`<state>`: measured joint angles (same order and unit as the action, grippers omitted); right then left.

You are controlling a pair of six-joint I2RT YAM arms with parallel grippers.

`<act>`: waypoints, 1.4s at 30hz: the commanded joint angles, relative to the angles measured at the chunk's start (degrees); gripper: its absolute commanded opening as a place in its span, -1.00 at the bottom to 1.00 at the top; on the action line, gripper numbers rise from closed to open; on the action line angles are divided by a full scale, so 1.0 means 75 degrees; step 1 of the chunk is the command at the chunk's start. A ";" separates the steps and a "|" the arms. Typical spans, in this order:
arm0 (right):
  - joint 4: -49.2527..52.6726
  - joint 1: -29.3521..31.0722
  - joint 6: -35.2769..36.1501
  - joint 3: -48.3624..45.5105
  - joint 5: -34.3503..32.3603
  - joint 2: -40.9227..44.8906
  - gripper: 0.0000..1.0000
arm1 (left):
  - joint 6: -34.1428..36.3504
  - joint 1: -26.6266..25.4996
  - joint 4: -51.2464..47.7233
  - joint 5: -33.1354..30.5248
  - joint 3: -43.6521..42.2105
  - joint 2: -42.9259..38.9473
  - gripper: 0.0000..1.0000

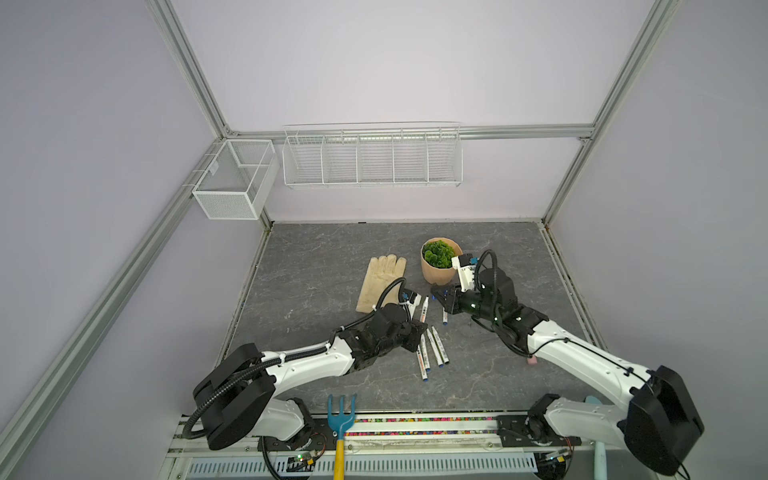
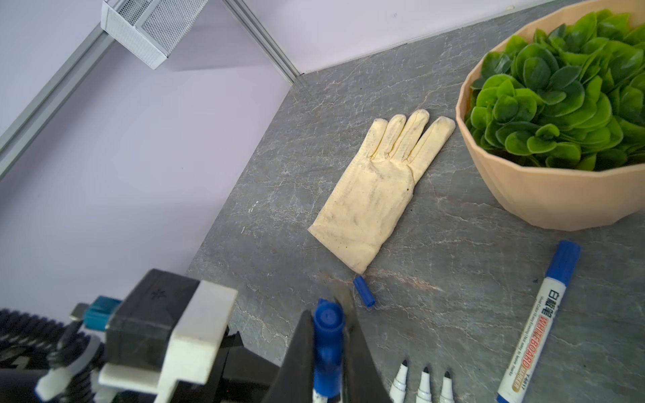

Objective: Insert the pens into the pen caps
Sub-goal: 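Lift the blue cap and bring it above the marker tip held by the left gripper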

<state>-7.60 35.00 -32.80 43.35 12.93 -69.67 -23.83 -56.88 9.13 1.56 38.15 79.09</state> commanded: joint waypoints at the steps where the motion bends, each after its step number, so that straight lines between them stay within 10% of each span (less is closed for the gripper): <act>1: -0.0226 -0.0071 -0.0042 0.0276 0.0047 -0.0116 -0.85 | 0.0242 -0.0068 0.0096 0.0160 0.0246 0.0026 -1.00; 42: 0.0651 -0.0050 0.0260 0.0157 0.1030 -0.0238 -0.87 | 0.0197 -0.0127 0.0260 -0.0041 0.0188 -0.0044 -1.00</act>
<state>-3.60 34.85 -30.02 45.52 17.69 -72.86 -22.81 -57.56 9.28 2.24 38.15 79.07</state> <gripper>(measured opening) 0.137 0.112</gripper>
